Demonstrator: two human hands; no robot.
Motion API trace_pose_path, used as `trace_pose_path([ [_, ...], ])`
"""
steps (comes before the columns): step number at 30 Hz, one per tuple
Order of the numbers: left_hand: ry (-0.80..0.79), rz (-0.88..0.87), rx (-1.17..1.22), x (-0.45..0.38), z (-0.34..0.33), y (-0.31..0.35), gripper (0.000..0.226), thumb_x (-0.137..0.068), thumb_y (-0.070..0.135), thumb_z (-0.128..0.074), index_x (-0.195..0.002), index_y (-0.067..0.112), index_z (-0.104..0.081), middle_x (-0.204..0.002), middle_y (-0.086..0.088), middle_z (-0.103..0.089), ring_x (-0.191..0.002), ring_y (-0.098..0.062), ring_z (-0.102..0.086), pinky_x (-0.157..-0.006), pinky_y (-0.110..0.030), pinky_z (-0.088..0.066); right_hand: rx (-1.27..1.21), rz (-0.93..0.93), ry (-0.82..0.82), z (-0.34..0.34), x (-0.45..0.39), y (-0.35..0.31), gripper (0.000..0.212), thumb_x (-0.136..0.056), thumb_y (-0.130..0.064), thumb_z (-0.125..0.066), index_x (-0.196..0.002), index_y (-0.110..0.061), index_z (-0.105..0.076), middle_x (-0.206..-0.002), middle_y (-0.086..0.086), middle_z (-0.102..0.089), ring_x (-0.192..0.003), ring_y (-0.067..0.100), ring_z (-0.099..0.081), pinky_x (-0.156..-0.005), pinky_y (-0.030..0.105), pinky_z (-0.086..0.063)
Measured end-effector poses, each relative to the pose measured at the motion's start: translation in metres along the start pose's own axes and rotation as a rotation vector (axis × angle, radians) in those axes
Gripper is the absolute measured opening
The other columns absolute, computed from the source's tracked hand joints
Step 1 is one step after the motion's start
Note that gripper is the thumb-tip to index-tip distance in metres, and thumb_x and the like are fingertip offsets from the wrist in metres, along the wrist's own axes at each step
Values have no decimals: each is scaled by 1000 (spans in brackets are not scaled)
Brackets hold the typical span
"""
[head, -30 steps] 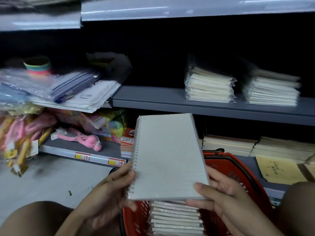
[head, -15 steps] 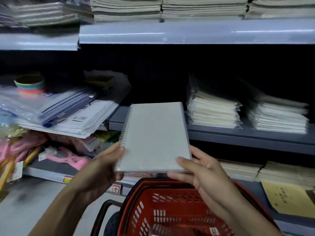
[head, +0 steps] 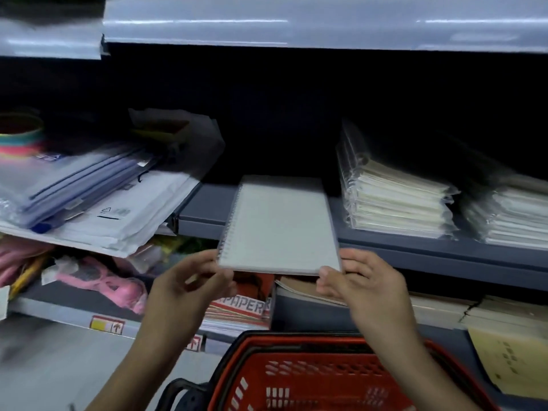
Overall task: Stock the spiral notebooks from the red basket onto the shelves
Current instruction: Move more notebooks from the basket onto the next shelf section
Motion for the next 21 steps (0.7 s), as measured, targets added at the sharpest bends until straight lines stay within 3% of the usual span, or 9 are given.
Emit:
trace_pose_path([
  [2, 33, -122, -160, -13, -4, 10, 24, -87, 9, -73, -105, 25, -72, -83, -5, -76, -73, -18, -75, -61, -17, -57, 54, 57, 63, 2, -7, -1, 29, -80, -6, -80, -106, -8, -67, -82, 7, -75, -65, 24, -76, -66, 37, -63],
  [6, 98, -204, -247, -43, -11, 11, 25, -89, 18, -72, -113, 26, -72, -72, -7, -69, -65, -21, -70, -64, -34, -59, 177, 140, 165, -1, -24, -8, 27, -82, -19, -80, -106, -12, -70, -63, 6, -70, -49, 20, -68, -51, 34, -59],
  [9, 141, -252, -321, -65, -14, 17, 28, -88, 23, -74, -116, 23, -72, -60, -10, -58, -52, -7, -54, -59, -22, -50, 234, 142, 193, -9, -39, -9, 32, -86, -24, -77, -115, -15, -69, -58, 8, -68, -41, 17, -62, -43, 29, -53],
  [11, 138, -270, -364, -76, -16, 19, 29, -89, 25, -73, -118, 22, -72, -58, -12, -60, -44, -4, -51, -49, -12, -43, 277, 138, 208, -15, -50, -10, 35, -87, -28, -76, -120, -17, -69, -55, 7, -67, -40, 17, -61, -43, 30, -53],
  [13, 145, -270, -366, -84, -16, 18, 31, -90, 26, -71, -121, 19, -71, -57, -14, -59, -42, -4, -51, -44, -11, -40, 318, 138, 216, -19, -59, -12, 36, -88, -31, -76, -121, -19, -69, -51, 5, -66, -39, 18, -62, -45, 31, -54],
  [16, 184, -313, -403, -91, -16, 18, 34, -91, 28, -71, -123, 16, -70, -50, -1, -51, -44, -4, -46, -48, -13, -40, 386, 128, 245, -21, -65, -11, 37, -87, -36, -75, -121, -23, -69, -49, 3, -66, -39, 17, -64, -51, 37, -59],
  [18, 192, -307, -405, -94, -15, 15, 37, -91, 31, -71, -125, 17, -69, -52, -8, -55, -48, -5, -47, -53, -17, -44, 423, 141, 269, -23, -66, -11, 37, -86, -41, -75, -119, -24, -70, -51, 2, -68, -40, 18, -65, -56, 44, -61],
  [21, 181, -273, -375, -96, -14, 11, 41, -92, 33, -69, -131, 18, -66, -65, -22, -64, -57, -19, -59, -59, -25, -50, 431, 154, 293, -26, -66, -10, 37, -86, -44, -74, -118, -26, -70, -50, 1, -68, -42, 16, -67, -59, 46, -61],
])
Point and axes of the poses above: each hand's wrist, its own x-axis away from the middle knuckle, its own z-axis out of the back of the hand, y = z × x, the point moved 10 cm from there along -x, towards the middle knuckle
